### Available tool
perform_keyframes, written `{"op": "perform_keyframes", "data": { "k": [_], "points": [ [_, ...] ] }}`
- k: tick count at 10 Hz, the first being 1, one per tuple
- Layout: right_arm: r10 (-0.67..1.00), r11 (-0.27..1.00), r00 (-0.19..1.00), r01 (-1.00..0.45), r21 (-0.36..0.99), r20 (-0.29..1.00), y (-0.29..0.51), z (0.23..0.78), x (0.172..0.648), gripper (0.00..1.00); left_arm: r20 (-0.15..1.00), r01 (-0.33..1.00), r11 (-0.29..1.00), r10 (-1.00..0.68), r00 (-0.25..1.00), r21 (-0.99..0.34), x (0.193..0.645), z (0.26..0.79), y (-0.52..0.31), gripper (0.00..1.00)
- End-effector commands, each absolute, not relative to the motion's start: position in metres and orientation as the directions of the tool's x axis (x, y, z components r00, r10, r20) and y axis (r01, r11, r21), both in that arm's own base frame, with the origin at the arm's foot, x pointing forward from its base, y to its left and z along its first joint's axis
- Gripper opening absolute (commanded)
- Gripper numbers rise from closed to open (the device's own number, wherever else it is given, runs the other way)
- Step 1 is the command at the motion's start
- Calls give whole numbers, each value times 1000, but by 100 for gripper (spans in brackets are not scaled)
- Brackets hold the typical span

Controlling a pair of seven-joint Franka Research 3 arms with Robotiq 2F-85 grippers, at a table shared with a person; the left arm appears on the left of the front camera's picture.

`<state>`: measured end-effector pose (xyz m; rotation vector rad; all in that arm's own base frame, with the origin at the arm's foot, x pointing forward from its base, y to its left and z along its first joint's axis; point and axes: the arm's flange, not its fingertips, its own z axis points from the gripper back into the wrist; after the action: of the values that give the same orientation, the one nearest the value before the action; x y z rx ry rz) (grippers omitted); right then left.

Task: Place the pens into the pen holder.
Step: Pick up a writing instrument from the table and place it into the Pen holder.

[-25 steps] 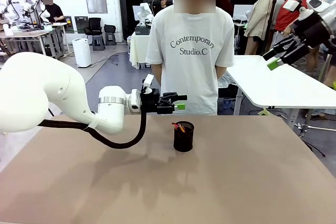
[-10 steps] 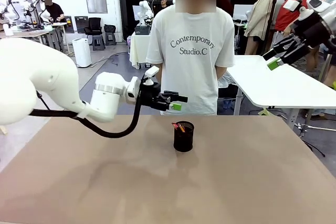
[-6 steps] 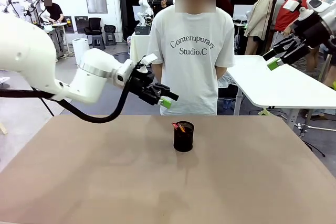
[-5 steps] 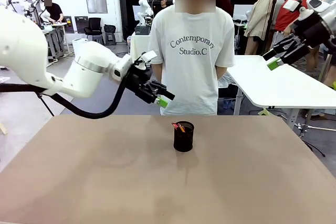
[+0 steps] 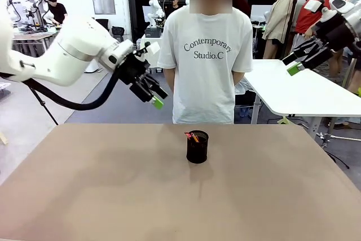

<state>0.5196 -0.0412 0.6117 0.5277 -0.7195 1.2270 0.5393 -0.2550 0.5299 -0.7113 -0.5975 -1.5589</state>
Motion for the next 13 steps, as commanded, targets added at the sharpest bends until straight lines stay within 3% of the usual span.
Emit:
{"op": "perform_keyframes", "data": {
  "k": [1, 6, 11, 13],
  "points": [
    [650, 271, 172, -963, -14, 740, -41, 613, 519, 100, 640, 998, 20, -768, -26, 65, 522, 541, -243, 100],
    [650, 271, 172, -963, -14, 740, -41, 613, 519, 100, 594, 940, 271, -798, 99, 207, 510, 566, -193, 100],
    [650, 271, 172, -963, -14, 740, -41, 613, 519, 100, 665, 894, 384, -733, 143, 231, 483, 587, -159, 100],
    [650, 271, 172, -963, -14, 740, -41, 613, 519, 100, 720, 898, 369, -688, 93, 238, 480, 586, -138, 100]
  ]
}}
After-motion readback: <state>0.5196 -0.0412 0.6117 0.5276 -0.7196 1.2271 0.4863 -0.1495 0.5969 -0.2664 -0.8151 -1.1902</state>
